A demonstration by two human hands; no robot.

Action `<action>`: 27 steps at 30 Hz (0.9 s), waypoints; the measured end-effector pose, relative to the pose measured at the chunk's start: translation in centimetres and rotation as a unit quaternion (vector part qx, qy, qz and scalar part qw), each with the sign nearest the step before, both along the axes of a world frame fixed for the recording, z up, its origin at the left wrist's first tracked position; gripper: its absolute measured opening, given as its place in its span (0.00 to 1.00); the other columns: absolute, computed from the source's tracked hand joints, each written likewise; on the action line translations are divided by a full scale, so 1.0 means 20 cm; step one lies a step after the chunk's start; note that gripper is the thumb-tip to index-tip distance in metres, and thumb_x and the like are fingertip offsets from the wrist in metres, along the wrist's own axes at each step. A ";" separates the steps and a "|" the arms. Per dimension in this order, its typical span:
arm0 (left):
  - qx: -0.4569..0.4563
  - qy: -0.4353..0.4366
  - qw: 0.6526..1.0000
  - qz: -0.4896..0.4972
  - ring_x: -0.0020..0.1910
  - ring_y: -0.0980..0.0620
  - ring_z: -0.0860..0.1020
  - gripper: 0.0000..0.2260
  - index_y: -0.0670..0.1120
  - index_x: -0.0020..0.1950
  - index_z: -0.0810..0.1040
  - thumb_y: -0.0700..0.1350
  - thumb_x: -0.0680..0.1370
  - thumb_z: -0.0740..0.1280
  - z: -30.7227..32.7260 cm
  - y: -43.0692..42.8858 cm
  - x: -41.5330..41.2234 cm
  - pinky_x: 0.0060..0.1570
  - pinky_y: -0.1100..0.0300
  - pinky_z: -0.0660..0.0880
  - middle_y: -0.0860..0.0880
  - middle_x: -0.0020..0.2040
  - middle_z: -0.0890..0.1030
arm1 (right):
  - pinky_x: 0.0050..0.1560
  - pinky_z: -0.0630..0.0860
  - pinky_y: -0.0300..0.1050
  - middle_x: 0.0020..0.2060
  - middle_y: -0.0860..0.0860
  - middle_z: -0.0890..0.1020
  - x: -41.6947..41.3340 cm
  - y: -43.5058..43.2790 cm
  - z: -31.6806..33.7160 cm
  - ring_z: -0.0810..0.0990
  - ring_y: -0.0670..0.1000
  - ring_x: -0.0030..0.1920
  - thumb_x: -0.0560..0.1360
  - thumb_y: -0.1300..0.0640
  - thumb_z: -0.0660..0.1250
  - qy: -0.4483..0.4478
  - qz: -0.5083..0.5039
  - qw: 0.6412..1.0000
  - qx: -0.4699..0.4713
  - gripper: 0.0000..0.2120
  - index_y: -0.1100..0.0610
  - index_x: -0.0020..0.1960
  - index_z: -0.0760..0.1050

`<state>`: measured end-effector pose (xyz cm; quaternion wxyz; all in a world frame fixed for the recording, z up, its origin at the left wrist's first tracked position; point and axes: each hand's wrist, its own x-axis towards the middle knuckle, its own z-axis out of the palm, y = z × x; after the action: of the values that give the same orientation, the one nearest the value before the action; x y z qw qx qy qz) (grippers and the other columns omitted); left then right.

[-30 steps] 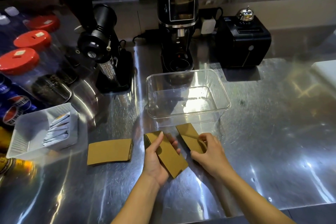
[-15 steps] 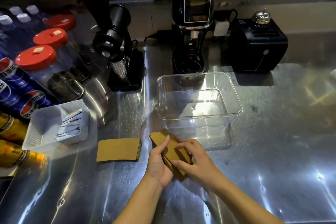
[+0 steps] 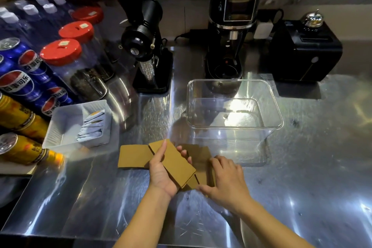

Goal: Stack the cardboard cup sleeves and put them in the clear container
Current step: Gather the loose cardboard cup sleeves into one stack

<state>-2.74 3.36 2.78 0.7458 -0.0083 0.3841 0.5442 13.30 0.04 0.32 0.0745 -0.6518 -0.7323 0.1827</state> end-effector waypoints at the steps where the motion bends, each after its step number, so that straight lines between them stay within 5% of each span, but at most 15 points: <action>1: 0.004 0.001 1.000 0.002 0.35 0.51 0.78 0.12 0.45 0.34 0.82 0.54 0.65 0.70 0.00 -0.01 -0.01 0.40 0.54 0.77 0.48 0.33 0.80 | 0.60 0.61 0.49 0.62 0.49 0.70 -0.01 0.00 -0.01 0.66 0.52 0.62 0.64 0.33 0.63 -0.012 0.005 1.000 0.005 0.33 0.50 0.62 0.64; 10: 0.008 0.003 1.000 -0.012 0.37 0.51 0.78 0.13 0.46 0.46 0.79 0.52 0.66 0.70 0.01 -0.05 0.00 0.41 0.54 0.77 0.48 0.37 0.80 | 0.48 0.58 0.46 0.53 0.51 0.71 0.04 0.04 0.02 0.68 0.55 0.57 0.64 0.52 0.68 0.040 -0.071 0.996 -0.031 0.24 0.53 0.58 0.66; 14: 0.000 0.008 1.000 -0.025 0.38 0.50 0.79 0.17 0.44 0.48 0.79 0.52 0.64 0.72 0.01 -0.07 0.03 0.43 0.52 0.77 0.46 0.39 0.81 | 0.53 0.72 0.47 0.52 0.48 0.69 0.06 0.06 0.06 0.71 0.50 0.56 0.59 0.54 0.72 0.256 -0.163 0.946 -0.115 0.26 0.48 0.55 0.67; 16: 0.007 0.004 0.998 -0.054 0.41 0.47 0.80 0.19 0.42 0.49 0.80 0.54 0.65 0.71 0.00 -0.09 0.05 0.45 0.51 0.78 0.44 0.41 0.82 | 0.41 0.79 0.40 0.54 0.50 0.70 0.05 0.04 0.11 0.73 0.48 0.53 0.58 0.54 0.74 0.382 -0.164 0.897 -0.148 0.26 0.45 0.52 0.67; 19: 0.044 -0.011 0.992 -0.117 0.47 0.41 0.82 0.22 0.40 0.51 0.82 0.57 0.69 0.66 0.01 -0.11 0.09 0.45 0.49 0.80 0.39 0.47 0.84 | 0.29 0.75 0.33 0.51 0.46 0.70 0.01 0.01 0.18 0.73 0.43 0.49 0.56 0.49 0.74 0.452 -0.121 0.870 -0.154 0.25 0.41 0.49 0.68; 24: 0.041 -0.014 0.993 -0.107 0.41 0.44 0.83 0.19 0.40 0.42 0.84 0.56 0.67 0.67 0.01 -0.14 0.15 0.43 0.51 0.80 0.41 0.40 0.85 | 0.45 0.67 0.31 0.49 0.43 0.70 -0.06 0.00 0.20 0.71 0.44 0.53 0.57 0.48 0.70 0.382 -0.068 0.916 -0.099 0.22 0.44 0.49 0.68; 27: 0.026 0.007 0.995 -0.099 0.40 0.45 0.82 0.17 0.41 0.41 0.84 0.55 0.65 0.69 0.00 -0.14 0.16 0.47 0.50 0.77 0.42 0.39 0.84 | 0.55 0.69 0.39 0.51 0.46 0.70 -0.07 -0.02 0.21 0.70 0.48 0.56 0.58 0.48 0.69 0.341 -0.029 0.936 -0.084 0.23 0.49 0.53 0.71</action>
<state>0.39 0.55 2.84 0.7930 0.0530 0.3743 0.4777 11.83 -0.42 4.48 0.2703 -0.5750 -0.6255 0.4529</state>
